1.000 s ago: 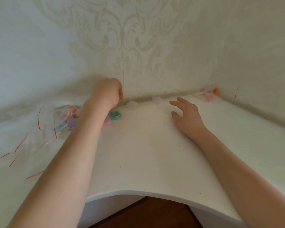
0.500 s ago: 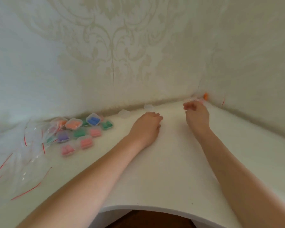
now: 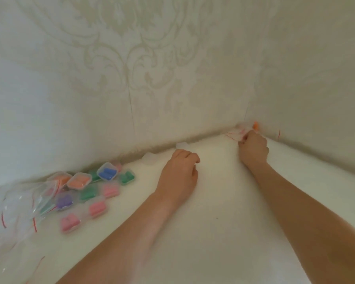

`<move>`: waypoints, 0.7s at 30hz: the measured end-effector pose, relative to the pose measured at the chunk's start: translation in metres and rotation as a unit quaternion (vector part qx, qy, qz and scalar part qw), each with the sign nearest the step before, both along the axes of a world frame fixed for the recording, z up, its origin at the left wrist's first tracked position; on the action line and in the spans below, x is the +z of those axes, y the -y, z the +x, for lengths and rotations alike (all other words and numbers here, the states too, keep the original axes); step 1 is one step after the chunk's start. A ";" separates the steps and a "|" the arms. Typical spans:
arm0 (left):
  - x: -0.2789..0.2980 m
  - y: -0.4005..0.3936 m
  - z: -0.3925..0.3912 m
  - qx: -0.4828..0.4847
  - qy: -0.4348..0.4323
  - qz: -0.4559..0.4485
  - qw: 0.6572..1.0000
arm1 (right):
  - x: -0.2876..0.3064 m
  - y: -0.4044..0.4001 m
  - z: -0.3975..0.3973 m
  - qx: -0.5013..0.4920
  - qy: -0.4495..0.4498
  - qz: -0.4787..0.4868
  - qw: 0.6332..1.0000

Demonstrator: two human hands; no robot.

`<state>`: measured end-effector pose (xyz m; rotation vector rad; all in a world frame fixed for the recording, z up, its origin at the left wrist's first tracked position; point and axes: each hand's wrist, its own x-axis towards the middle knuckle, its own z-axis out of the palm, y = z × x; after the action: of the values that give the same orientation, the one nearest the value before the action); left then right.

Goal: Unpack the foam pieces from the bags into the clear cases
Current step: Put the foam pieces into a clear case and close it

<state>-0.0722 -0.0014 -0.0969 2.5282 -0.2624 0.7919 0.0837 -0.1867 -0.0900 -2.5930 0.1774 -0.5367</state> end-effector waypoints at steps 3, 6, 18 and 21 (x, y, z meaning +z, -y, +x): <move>0.001 0.002 -0.001 -0.007 0.017 -0.032 0.999 | 0.003 0.001 -0.004 -0.009 0.069 0.115 0.991; 0.007 0.007 -0.004 -0.016 0.046 -0.097 0.994 | 0.009 -0.003 -0.029 0.064 0.158 0.230 0.958; 0.027 0.012 -0.005 -0.159 -0.163 -0.594 0.771 | 0.033 -0.048 -0.134 0.297 -0.047 0.595 0.746; 0.026 0.004 -0.004 -0.151 -0.131 -0.604 0.771 | 0.028 -0.046 -0.129 0.232 -0.001 0.563 0.794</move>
<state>-0.0763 -0.0056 -0.0709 1.2703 -0.0165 0.2659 -0.0452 -0.1405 -0.0621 -1.3699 -0.1250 -0.1356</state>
